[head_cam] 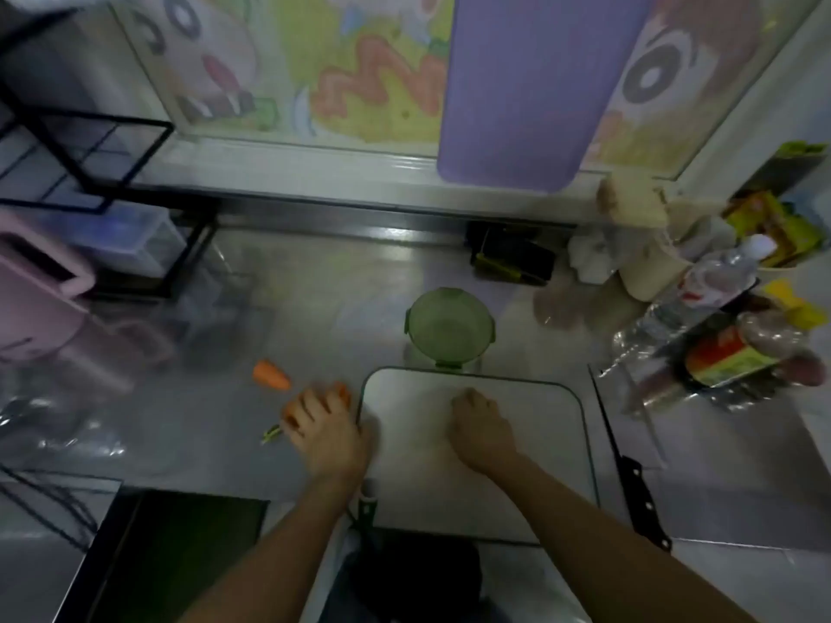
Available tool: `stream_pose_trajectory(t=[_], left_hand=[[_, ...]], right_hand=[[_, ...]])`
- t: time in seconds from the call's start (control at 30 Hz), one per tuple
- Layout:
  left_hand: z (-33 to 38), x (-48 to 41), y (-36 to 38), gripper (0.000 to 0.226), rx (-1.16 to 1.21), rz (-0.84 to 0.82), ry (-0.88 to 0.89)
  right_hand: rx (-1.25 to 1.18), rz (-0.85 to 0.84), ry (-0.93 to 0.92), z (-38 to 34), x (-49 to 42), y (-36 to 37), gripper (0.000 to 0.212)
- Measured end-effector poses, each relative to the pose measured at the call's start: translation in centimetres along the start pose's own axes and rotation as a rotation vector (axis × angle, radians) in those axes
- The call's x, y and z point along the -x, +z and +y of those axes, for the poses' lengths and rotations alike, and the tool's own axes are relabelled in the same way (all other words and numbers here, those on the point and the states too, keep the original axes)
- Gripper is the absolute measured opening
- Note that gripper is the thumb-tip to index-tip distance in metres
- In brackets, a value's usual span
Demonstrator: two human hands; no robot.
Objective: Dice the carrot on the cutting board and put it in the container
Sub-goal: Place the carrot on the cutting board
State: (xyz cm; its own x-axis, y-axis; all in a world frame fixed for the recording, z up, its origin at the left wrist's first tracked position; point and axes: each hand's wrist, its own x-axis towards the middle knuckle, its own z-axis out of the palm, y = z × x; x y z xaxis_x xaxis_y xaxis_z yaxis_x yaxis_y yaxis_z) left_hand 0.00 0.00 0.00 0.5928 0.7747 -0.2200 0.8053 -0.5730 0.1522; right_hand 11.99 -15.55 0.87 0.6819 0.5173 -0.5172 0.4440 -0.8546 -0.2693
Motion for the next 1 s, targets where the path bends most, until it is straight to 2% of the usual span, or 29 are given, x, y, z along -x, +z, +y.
stream_pose_trajectory(t=[0.03, 0.13, 0.2, 0.5, 1.0], left_hand=[[-0.7, -0.6, 0.3, 0.065, 0.058, 0.063, -0.026], [-2.8, -1.6, -0.4, 0.075, 0.069, 0.004, -0.085], [-4.1, -2.4, -0.6, 0.070, 0.060, -0.070, -0.047], [-5.0, -3.6, -0.5, 0.060, 0.023, -0.077, 0.221], [-2.9, -3.8, -0.9, 0.030, 0.220, -0.172, 0.097]], right_hand=[[0.011, 0.029, 0.028, -0.4, -0.3, 0.0, 0.046], [0.008, 0.091, 0.081, -1.5, -0.8, -0.1, 0.046], [0.023, 0.091, 0.119, -1.9, -1.2, 0.1, 0.045], [0.042, 0.165, 0.147, -1.4, -1.3, 0.1, 0.042], [-0.064, 0.175, 0.110, -0.5, -1.0, 0.1, 0.039]])
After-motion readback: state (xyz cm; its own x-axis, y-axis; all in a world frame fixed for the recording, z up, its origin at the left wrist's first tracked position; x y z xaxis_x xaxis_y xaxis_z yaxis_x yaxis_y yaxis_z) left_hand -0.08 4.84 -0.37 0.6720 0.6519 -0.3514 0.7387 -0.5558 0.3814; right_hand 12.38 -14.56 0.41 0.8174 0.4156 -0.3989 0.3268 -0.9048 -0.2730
